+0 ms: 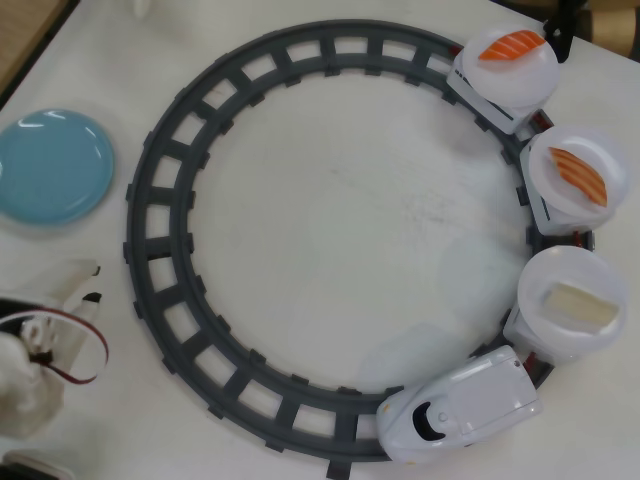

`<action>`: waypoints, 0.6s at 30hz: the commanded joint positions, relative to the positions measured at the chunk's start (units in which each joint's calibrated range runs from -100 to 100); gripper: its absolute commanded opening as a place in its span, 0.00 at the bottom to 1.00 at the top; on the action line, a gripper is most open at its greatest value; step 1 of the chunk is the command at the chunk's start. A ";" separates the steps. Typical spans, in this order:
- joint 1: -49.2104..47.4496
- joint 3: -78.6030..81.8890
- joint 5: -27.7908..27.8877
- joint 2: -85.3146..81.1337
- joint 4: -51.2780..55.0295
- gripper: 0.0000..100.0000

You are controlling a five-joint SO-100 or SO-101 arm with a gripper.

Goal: Pick up the sushi from the Shinkansen and put it on the blue dish

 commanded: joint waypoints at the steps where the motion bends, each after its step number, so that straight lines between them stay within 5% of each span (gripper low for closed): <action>1: 0.80 -12.17 -1.18 6.13 5.35 0.12; 9: 8.11 -32.00 -0.61 17.50 22.08 0.12; 18: 20.08 -31.37 -1.02 26.79 22.76 0.16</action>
